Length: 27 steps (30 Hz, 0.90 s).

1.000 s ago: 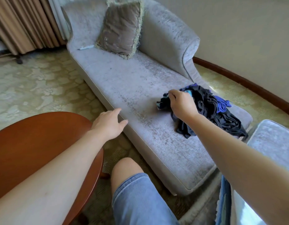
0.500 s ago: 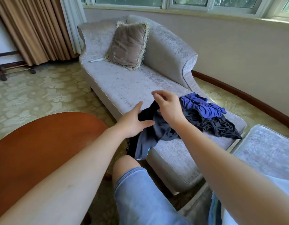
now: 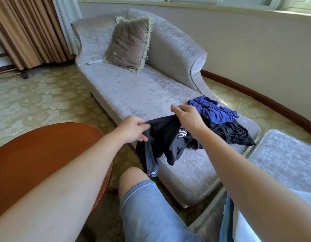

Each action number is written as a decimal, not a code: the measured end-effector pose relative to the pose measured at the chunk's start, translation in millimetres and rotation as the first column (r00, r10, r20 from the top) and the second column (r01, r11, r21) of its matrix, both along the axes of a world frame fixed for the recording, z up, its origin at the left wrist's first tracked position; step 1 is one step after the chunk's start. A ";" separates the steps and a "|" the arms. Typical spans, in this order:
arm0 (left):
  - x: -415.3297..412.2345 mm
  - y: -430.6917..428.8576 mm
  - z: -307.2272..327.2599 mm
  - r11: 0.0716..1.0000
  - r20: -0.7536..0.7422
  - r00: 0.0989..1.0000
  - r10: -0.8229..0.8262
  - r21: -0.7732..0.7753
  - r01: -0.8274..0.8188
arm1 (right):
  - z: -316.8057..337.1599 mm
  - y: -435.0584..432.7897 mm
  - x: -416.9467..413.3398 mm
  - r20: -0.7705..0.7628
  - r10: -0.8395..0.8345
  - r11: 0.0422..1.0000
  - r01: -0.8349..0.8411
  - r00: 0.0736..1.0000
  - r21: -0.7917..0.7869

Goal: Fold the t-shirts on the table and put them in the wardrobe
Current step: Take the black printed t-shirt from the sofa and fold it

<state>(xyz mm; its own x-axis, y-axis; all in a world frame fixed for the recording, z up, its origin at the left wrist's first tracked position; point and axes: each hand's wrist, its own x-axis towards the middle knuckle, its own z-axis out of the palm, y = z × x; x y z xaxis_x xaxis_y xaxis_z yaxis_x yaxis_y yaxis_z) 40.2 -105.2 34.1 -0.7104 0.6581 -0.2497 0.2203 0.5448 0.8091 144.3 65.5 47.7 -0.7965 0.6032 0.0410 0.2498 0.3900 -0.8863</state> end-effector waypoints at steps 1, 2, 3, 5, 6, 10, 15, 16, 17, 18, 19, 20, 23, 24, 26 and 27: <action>-4.6 -4.9 7.5 0.998 0.053 0.998 0.028 0.052 -0.031 | -1.8 -3.0 -1.5 0.013 0.028 1.000 -0.028 1.000 -0.013; -8.6 -10.5 17.3 0.991 0.119 0.991 0.058 0.116 -0.072 | -1.2 -7.7 -4.5 0.012 0.050 0.998 -0.050 0.999 -0.034; -12.2 -17.1 28.2 0.976 0.181 0.980 0.086 0.182 -0.119 | 2.5 -13.4 -9.3 0.004 0.056 0.997 -0.055 0.998 -0.056; -19.8 -32.4 52.9 0.924 0.262 0.955 0.137 0.315 -0.218 | 15.8 -27.5 -22.5 -0.034 0.034 0.996 -0.037 0.999 -0.083; -24.1 -41.5 65.0 0.883 0.287 0.943 0.171 0.379 -0.276 | 24.2 -36.1 -30.4 -0.071 0.017 0.995 -0.024 0.997 -0.094; -36.8 -82.1 115.5 0.695 0.273 0.900 0.340 0.571 -0.436 | 73.7 -87.4 -59.8 -0.298 0.017 0.998 -0.036 0.955 -0.059; -36.8 -140.7 182.2 0.491 0.260 0.871 0.417 0.742 -0.457 | 145.2 -151.1 -87.9 -0.539 0.101 0.983 -0.167 0.836 -0.076; -33.6 -153.9 192.3 0.468 0.256 0.867 0.428 0.758 -0.454 | 157.8 -161.7 -90.2 -0.548 0.134 0.973 -0.214 0.826 -0.085; -29.5 -167.8 199.6 0.455 0.246 0.859 0.450 0.764 -0.457 | 167.3 -171.2 -92.3 -0.544 0.172 0.961 -0.261 0.821 -0.090; -25.2 -183.3 204.2 0.449 0.231 0.847 0.479 0.764 -0.463 | 173.7 -180.8 -93.0 -0.529 0.213 0.951 -0.299 0.822 -0.082; -21.7 -199.2 205.0 0.449 0.215 0.830 0.515 0.757 -0.475 | 176.7 -190.5 -92.9 -0.507 0.248 0.942 -0.328 0.825 -0.072; -19.0 -216.3 203.5 0.443 0.203 0.806 0.556 0.748 -0.494 | 178.1 -200.4 -91.5 -0.482 0.285 0.932 -0.357 0.829 -0.063; -12.4 -266.4 193.6 0.381 0.194 0.709 0.678 0.732 -0.565 | 173.3 -232.1 -87.5 -0.428 0.357 0.902 -0.426 0.831 -0.075; -10.1 -279.4 192.1 0.355 0.197 0.681 0.706 0.733 -0.580 | 170.0 -242.1 -86.4 -0.406 0.384 0.891 -0.449 0.829 -0.074; -5.6 -299.4 193.9 0.300 0.212 0.641 0.737 0.748 -0.592 | 163.7 -264.6 -80.6 -0.320 0.489 0.847 -0.529 0.811 -0.046; -3.9 -306.2 196.5 0.273 0.222 0.630 0.744 0.759 -0.591 | 160.3 -275.8 -77.7 -0.256 0.540 0.825 -0.565 0.801 -0.029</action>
